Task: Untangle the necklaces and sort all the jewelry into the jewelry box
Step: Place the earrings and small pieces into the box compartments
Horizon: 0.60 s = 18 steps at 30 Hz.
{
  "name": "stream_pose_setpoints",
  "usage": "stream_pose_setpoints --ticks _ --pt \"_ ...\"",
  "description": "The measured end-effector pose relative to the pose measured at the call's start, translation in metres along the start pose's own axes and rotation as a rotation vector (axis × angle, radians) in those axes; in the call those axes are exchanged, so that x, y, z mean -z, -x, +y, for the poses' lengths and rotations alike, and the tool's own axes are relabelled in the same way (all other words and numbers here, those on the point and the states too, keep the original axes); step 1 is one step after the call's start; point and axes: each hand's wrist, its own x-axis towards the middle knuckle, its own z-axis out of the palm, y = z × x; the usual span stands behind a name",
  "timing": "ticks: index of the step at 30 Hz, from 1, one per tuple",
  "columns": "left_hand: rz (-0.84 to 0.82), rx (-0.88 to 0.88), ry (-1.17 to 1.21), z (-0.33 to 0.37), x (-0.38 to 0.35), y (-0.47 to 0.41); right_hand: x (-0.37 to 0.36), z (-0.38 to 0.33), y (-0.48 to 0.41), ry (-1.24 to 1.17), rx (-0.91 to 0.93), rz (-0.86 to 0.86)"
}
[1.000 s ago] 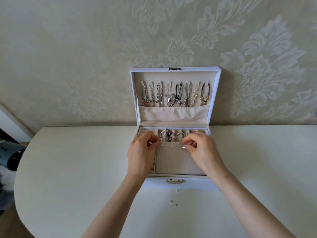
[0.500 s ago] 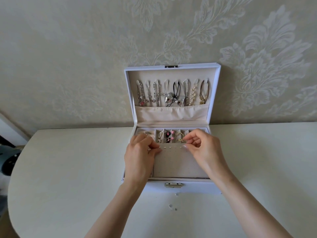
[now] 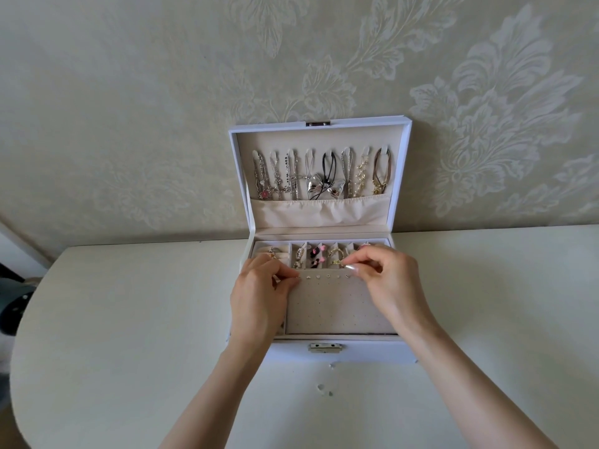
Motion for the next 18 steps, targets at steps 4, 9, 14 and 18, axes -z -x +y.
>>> stream_pose_setpoints --ticks 4,9,14,18 --pt "0.008 0.019 0.000 0.0005 0.0003 0.0001 0.0003 0.0010 -0.0007 -0.041 -0.011 -0.006" --pt "-0.006 0.016 0.020 0.0007 0.0002 0.0002 0.0002 0.0013 -0.0004 -0.044 -0.009 -0.007" --pt "-0.003 -0.018 -0.017 0.0009 -0.0003 -0.0008 0.0001 0.0000 0.0002 -0.038 0.021 -0.006" --pt "0.014 -0.045 -0.029 0.0006 -0.0011 -0.0008 0.0005 -0.0043 0.0015 -0.055 0.034 0.002"
